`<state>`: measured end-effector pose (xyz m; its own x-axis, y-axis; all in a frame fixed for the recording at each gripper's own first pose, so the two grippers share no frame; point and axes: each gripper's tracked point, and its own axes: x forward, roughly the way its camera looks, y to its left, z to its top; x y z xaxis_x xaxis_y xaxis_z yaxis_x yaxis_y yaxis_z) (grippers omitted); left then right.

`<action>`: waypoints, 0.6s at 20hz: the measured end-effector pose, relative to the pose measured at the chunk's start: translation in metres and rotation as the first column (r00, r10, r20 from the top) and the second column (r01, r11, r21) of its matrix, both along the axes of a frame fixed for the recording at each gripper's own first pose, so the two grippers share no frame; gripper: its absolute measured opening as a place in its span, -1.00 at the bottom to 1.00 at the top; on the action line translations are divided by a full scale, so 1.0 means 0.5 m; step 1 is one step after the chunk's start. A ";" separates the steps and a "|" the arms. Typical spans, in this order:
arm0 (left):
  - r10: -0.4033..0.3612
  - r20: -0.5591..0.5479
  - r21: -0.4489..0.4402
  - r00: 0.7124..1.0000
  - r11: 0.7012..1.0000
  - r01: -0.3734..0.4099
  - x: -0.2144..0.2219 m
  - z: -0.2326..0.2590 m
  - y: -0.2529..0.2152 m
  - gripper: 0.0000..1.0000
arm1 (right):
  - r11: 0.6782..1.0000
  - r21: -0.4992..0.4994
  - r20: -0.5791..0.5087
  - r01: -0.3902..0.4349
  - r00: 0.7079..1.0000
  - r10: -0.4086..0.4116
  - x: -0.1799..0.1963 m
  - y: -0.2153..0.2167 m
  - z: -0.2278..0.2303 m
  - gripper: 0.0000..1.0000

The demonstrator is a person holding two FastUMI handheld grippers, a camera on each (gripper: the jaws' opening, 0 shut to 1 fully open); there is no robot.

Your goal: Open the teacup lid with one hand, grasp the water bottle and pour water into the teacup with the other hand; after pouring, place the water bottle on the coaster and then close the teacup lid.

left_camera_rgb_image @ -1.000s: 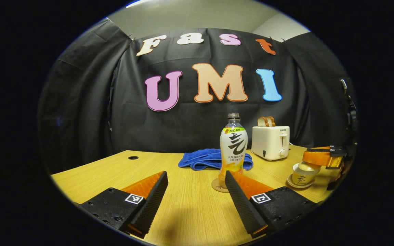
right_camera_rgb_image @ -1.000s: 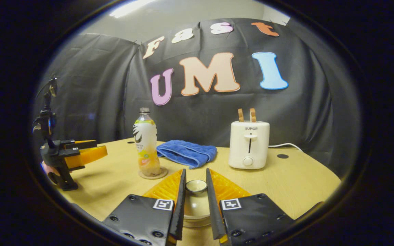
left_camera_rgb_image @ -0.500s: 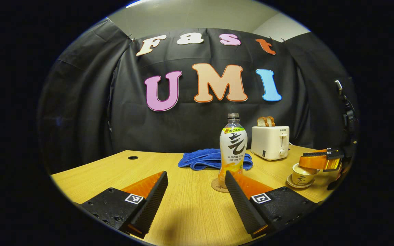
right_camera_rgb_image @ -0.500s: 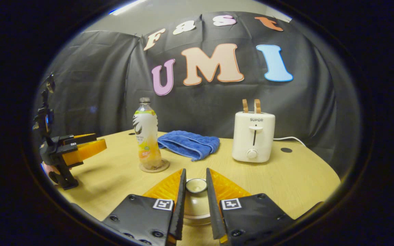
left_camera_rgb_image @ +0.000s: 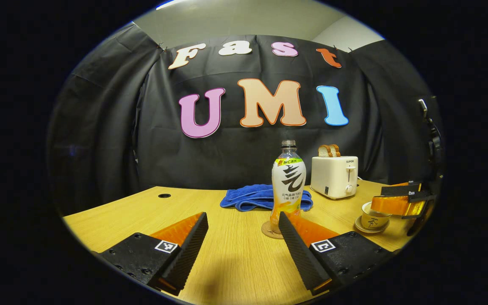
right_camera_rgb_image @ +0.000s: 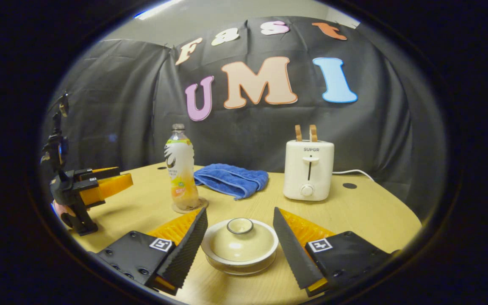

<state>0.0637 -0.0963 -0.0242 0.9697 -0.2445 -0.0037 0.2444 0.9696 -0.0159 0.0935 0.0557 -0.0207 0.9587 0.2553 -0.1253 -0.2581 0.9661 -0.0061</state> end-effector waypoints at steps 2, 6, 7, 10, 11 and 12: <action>0.002 0.000 0.000 1.000 1.000 -0.002 -0.001 0.000 0.003 0.95 | 1.000 0.011 0.027 0.024 0.999 -0.024 -0.008 -0.017 0.009 1.00; 0.001 0.000 0.001 1.000 1.000 -0.001 0.000 0.000 0.001 0.96 | 0.996 0.028 0.082 0.089 0.993 -0.091 -0.036 -0.058 0.028 1.00; 0.001 0.000 0.001 1.000 1.000 -0.001 -0.001 0.000 0.002 0.96 | 0.994 0.034 0.096 0.107 0.989 -0.110 -0.042 -0.069 0.032 1.00; 0.006 0.000 0.001 1.000 1.000 -0.006 0.000 0.000 0.004 0.95 | 0.982 0.039 0.122 0.184 0.975 -0.188 -0.061 -0.114 0.039 0.89; 0.007 -0.001 0.001 1.000 1.000 -0.007 0.000 0.000 0.003 0.95 | 0.976 0.040 0.122 0.213 0.969 -0.216 -0.063 -0.131 0.039 0.94; 0.005 -0.001 0.001 1.000 1.000 -0.005 -0.001 0.000 0.003 0.95 | 0.971 0.039 0.122 0.237 0.963 -0.240 -0.068 -0.147 0.040 1.00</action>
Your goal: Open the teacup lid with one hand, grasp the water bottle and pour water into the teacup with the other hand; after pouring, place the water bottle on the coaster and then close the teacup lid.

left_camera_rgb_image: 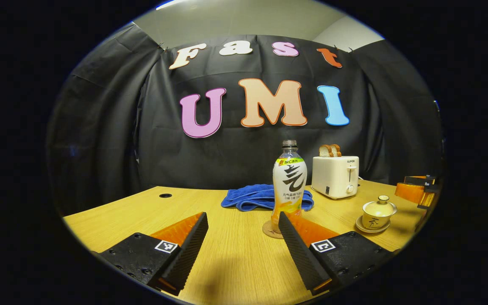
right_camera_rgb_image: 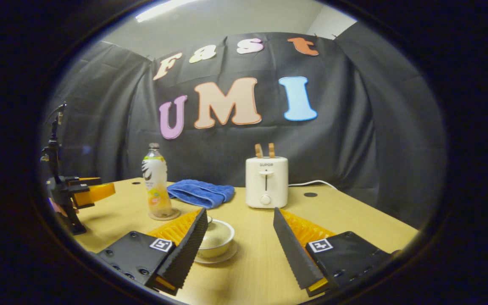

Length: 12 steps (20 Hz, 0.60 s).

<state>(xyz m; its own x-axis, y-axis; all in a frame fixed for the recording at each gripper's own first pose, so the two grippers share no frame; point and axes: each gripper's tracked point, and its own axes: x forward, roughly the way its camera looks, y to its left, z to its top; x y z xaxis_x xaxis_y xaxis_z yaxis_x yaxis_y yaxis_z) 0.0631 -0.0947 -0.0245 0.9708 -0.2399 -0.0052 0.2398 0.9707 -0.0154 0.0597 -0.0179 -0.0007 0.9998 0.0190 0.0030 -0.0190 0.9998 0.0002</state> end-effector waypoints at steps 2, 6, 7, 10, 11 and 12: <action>0.007 0.001 0.000 1.000 1.000 -0.007 -0.002 0.000 0.006 0.95 | 0.999 0.000 0.003 0.039 0.999 -0.039 -0.008 -0.027 0.002 0.89; 0.042 -0.001 0.001 0.999 0.999 -0.042 -0.005 0.000 0.021 0.96 | 0.994 0.000 0.005 0.105 0.994 -0.105 -0.021 -0.075 0.004 0.89; 0.050 -0.001 0.002 0.999 0.999 -0.050 -0.008 0.000 0.026 0.96 | 0.993 -0.001 0.006 0.117 0.993 -0.117 -0.023 -0.083 0.005 0.89; 0.098 -0.001 0.005 0.995 0.995 -0.098 -0.012 0.000 0.047 0.96 | 0.991 -0.002 0.006 0.130 0.991 -0.130 -0.024 -0.088 0.005 0.89; 0.113 0.000 0.005 0.994 0.994 -0.113 -0.012 0.001 0.053 0.96 | 0.991 -0.002 0.006 0.130 0.991 -0.130 -0.024 -0.088 0.006 0.89; 0.118 -0.001 0.005 0.993 0.993 -0.117 -0.013 0.000 0.052 0.96 | 0.992 -0.002 0.006 0.130 0.991 -0.130 -0.024 -0.089 0.005 0.89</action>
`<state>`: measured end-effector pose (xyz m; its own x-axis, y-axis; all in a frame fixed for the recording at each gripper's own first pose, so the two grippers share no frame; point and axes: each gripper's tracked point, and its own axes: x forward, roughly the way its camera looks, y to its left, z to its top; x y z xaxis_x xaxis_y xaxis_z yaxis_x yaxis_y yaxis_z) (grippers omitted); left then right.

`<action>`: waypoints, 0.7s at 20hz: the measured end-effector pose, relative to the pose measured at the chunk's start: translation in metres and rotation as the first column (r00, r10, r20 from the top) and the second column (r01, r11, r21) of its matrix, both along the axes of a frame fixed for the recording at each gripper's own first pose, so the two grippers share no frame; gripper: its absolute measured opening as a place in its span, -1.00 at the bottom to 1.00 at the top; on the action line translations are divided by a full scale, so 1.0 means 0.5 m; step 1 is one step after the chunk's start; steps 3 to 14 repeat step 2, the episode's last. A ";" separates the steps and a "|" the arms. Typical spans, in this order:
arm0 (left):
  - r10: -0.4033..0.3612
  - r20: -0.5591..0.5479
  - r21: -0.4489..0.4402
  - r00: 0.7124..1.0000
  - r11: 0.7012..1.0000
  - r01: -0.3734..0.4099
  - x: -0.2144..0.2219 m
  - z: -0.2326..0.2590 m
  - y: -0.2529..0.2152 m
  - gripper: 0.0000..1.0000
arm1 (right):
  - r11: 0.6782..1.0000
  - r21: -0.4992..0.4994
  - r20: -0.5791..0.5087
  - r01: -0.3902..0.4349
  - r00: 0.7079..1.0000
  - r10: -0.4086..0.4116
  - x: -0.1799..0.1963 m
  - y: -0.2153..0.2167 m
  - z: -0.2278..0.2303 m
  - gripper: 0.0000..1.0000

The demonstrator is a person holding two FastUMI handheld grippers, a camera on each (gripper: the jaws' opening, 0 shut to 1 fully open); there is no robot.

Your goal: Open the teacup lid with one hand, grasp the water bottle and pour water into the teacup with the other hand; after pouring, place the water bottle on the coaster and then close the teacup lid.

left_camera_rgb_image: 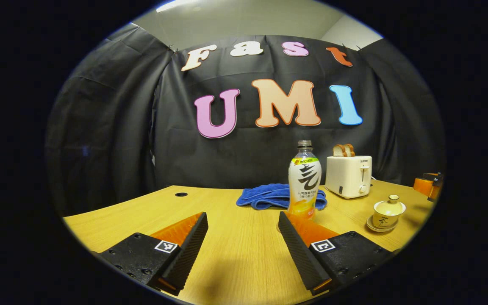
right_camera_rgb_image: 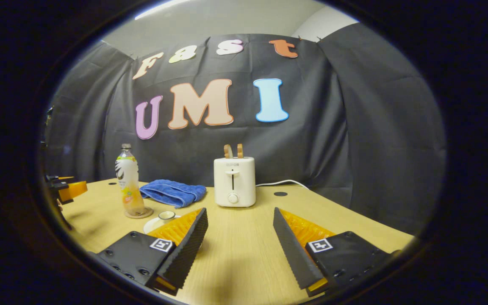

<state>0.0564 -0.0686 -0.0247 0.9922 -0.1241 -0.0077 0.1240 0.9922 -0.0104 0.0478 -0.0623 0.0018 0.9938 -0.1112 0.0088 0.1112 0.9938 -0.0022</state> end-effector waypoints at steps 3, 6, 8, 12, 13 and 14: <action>0.000 -0.001 -0.001 1.000 1.000 0.000 -0.002 0.000 -0.001 0.95 | 1.000 0.000 0.000 0.000 1.000 0.000 -0.001 0.000 0.000 0.89; 0.000 -0.001 -0.001 1.000 1.000 0.000 -0.002 0.000 -0.001 0.95 | 1.000 0.000 0.000 0.000 1.000 0.000 -0.001 0.000 0.000 0.89; 0.000 -0.001 -0.001 1.000 1.000 0.000 -0.002 0.000 -0.001 0.95 | 1.000 0.000 0.000 0.000 1.000 0.000 -0.001 0.000 0.000 0.89; 0.000 -0.001 -0.001 1.000 1.000 0.000 -0.002 0.000 -0.001 0.95 | 1.000 0.000 0.000 0.000 1.000 0.000 -0.001 0.000 0.000 0.89; 0.000 -0.001 -0.001 1.000 1.000 0.000 -0.002 0.000 -0.001 0.95 | 1.000 0.000 0.000 0.000 1.000 0.000 -0.001 0.000 0.000 0.89; 0.000 -0.001 -0.001 1.000 1.000 0.000 -0.002 0.000 -0.001 0.95 | 1.000 0.000 0.000 0.000 1.000 0.000 -0.001 0.000 0.000 0.89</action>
